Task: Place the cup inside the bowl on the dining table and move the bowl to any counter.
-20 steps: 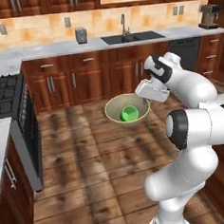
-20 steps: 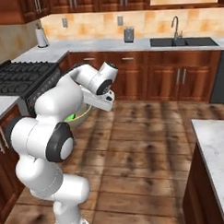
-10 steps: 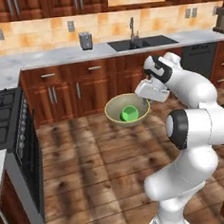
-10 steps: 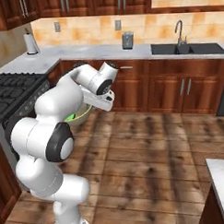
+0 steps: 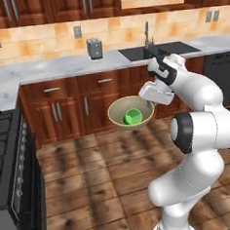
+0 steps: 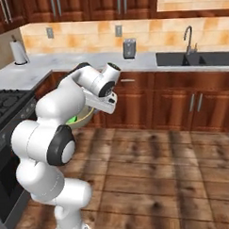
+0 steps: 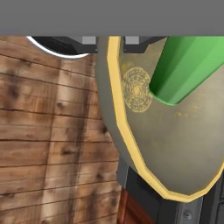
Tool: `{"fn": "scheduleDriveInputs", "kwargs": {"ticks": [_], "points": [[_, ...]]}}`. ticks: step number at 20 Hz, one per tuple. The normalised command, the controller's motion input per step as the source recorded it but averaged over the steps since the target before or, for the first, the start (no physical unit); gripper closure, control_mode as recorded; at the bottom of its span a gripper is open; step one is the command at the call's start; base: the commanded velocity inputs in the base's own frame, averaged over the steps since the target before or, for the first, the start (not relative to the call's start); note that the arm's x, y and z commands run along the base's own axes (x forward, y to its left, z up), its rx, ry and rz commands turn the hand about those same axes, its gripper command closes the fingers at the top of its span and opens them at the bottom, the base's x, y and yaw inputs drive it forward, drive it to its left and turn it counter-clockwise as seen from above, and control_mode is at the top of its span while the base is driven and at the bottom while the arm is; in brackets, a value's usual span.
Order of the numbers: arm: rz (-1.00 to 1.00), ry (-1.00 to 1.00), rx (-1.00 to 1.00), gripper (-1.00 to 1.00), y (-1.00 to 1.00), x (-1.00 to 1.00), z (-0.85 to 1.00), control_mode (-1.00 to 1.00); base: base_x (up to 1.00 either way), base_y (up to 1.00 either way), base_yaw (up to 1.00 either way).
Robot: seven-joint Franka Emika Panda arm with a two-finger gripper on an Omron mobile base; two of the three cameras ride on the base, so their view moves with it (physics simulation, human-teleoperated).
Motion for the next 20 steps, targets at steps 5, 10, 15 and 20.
{"fn": "scheduleDriveInputs", "kwargs": {"ticks": [5, 10, 15, 20], "points": [[0.0, 0.0, 0.0, 1.0, 0.0, 0.0, 0.0, 1.0, 1.0, 0.17, 0.03], [0.0, 0.0, 0.0, 1.0, 0.0, 0.0, 0.0, 1.0, 1.0, 0.02, 0.01], [0.0, 0.0, 0.0, 1.0, 0.0, 0.0, 0.0, 1.0, 1.0, -0.01, 0.0], [0.0, 0.0, 0.0, 1.0, 0.0, 0.0, 0.0, 1.0, 1.0, -0.17, 0.0]]}}
